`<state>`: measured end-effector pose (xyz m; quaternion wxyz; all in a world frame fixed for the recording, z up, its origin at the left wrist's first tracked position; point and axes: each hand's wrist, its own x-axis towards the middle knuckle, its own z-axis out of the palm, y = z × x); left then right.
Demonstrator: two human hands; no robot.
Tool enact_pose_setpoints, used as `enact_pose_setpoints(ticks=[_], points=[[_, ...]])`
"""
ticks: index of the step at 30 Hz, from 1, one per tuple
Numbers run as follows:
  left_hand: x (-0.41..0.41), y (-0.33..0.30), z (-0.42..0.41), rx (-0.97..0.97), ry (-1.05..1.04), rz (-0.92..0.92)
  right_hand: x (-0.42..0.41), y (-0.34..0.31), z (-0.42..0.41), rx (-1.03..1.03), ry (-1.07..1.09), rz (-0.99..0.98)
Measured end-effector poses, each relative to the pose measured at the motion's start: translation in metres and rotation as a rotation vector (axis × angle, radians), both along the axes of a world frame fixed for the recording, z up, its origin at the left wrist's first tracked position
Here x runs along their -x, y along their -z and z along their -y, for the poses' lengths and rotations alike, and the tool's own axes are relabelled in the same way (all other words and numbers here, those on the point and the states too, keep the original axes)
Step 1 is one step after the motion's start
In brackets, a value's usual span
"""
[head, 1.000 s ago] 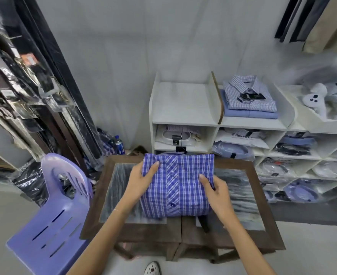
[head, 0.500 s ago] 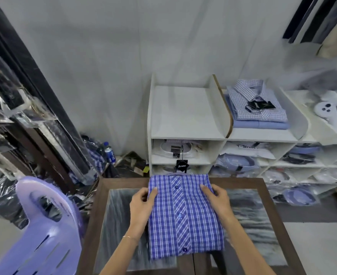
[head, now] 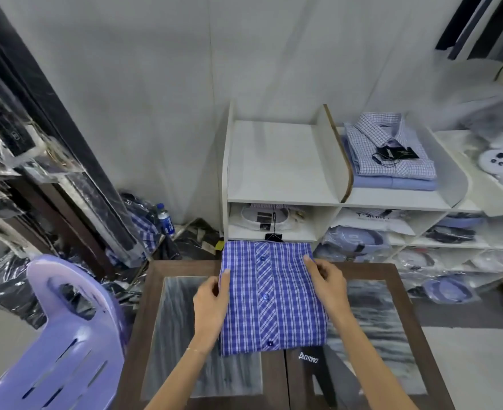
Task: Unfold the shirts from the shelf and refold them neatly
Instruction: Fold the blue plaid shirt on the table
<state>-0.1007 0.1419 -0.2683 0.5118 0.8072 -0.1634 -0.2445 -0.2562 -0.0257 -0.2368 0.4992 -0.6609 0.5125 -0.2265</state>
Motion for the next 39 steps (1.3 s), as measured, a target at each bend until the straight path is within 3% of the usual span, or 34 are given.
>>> enact_pose_setpoints(ticks=[3, 6, 10, 15, 18, 21, 24, 28, 31, 32, 35, 37, 39], points=[[0.024, 0.001, -0.011, 0.013, 0.041, -0.093, 0.015, 0.008, -0.02, -0.157, -0.015, 0.027], [0.034, -0.003, -0.007, 0.056, 0.006, 0.056, 0.02, 0.014, -0.031, -0.292, -0.091, 0.087], [0.045, 0.001, -0.011, 0.069, -0.115, 0.224, 0.02, 0.013, -0.027, -0.23, -0.111, 0.19], [0.057, 0.021, -0.02, -0.141, -0.109, 0.315, 0.019, 0.038, -0.04, 0.061, -0.011, -0.073], [0.056, 0.02, -0.016, -0.208, -0.113, 0.344, 0.014, 0.045, -0.043, 0.129, -0.022, -0.183], [0.056, 0.022, -0.017, -0.228, -0.122, 0.297, 0.012, 0.049, -0.042, 0.141, -0.026, -0.224], [0.054, 0.012, -0.016, -0.135, -0.173, 0.09, 0.018, 0.046, -0.039, 0.098, 0.026, -0.16], [0.03, 0.004, -0.007, -0.035, -0.134, -0.165, 0.023, 0.042, -0.034, -0.116, -0.01, -0.023], [0.018, 0.004, 0.001, 0.034, -0.063, -0.129, 0.02, 0.038, -0.028, -0.306, -0.087, 0.05], [0.018, 0.0, 0.002, 0.056, -0.039, -0.047, 0.019, 0.035, -0.028, -0.293, -0.1, 0.079], [0.03, -0.015, 0.005, 0.215, -0.009, 0.166, 0.02, 0.028, -0.034, 0.071, -0.121, 0.145], [0.038, -0.02, 0.006, 0.29, -0.023, 0.21, 0.024, 0.028, -0.039, 0.241, -0.118, 0.195], [0.04, -0.011, 0.008, 0.282, -0.026, 0.185, 0.027, 0.037, -0.04, 0.286, -0.094, 0.141]])
